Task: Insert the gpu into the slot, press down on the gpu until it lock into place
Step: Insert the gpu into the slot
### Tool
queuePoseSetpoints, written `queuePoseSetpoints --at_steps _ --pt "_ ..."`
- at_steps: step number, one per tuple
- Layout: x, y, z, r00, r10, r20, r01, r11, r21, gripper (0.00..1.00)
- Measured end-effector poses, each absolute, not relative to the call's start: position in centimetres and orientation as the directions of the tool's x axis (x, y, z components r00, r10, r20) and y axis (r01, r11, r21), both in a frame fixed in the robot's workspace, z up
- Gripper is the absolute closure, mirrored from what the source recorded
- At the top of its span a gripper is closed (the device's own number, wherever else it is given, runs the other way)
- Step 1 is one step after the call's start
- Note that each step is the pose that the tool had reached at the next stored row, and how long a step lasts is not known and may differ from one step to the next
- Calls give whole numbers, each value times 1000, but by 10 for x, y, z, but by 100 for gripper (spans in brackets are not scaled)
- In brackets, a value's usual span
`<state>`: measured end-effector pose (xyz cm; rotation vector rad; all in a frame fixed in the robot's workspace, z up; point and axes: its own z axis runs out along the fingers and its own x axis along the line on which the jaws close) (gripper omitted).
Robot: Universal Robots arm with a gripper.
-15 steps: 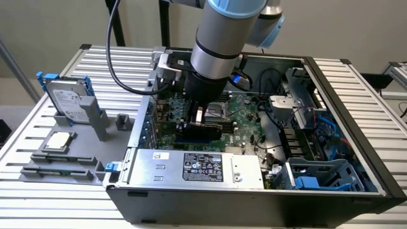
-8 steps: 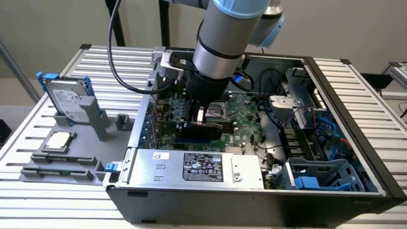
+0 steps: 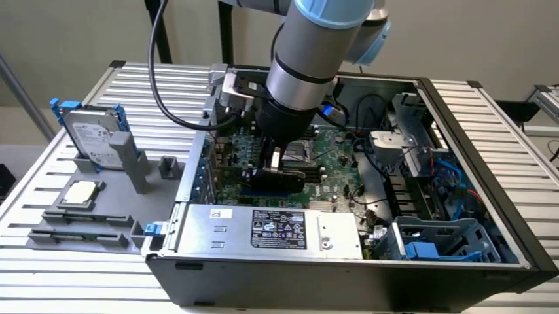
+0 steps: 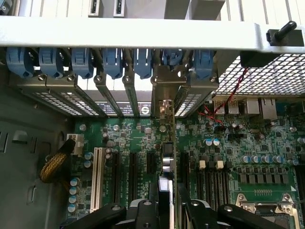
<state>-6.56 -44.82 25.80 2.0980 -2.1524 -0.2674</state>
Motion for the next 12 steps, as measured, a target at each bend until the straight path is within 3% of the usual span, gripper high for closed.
queuePoseSetpoints --at_steps 12 --pt "-62 -448 257 -30 -999 -34 -975 21 223 74"
